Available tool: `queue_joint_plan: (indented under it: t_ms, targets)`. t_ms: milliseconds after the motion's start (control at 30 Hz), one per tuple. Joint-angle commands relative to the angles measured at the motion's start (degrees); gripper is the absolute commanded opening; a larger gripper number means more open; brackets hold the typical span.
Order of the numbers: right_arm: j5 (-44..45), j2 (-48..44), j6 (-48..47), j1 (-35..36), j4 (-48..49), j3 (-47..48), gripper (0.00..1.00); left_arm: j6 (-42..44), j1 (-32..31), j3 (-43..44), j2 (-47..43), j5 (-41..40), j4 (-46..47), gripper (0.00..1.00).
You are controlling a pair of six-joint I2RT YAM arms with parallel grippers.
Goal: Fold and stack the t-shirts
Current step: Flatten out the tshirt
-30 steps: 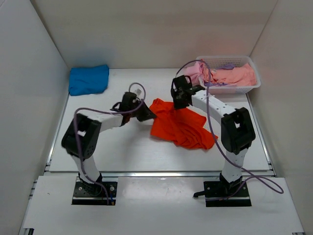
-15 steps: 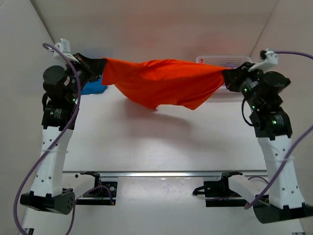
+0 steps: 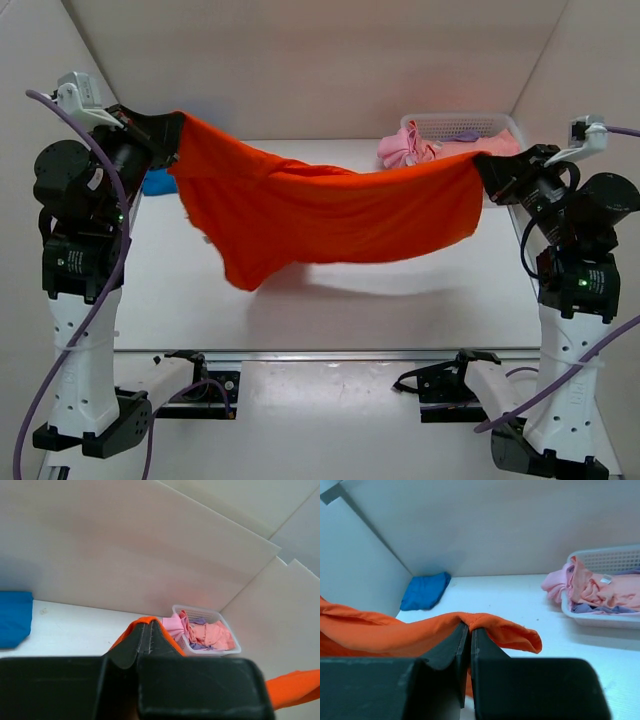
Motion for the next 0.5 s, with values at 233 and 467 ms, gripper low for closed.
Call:
queue_joint_plan:
  t_ms: [233,467]
  targets:
    - [0.87,5.09,-3.35,7.7,-0.86,1.54,0.0,3.55,0.36,5.2,5.05,-0.95,-5.61,0.0]
    - [3.56,16.13,-5.89,16.11,1.17,1.7,0.0,4.43,2.65,0.27,13.48,6.18,-3.77,0.0]
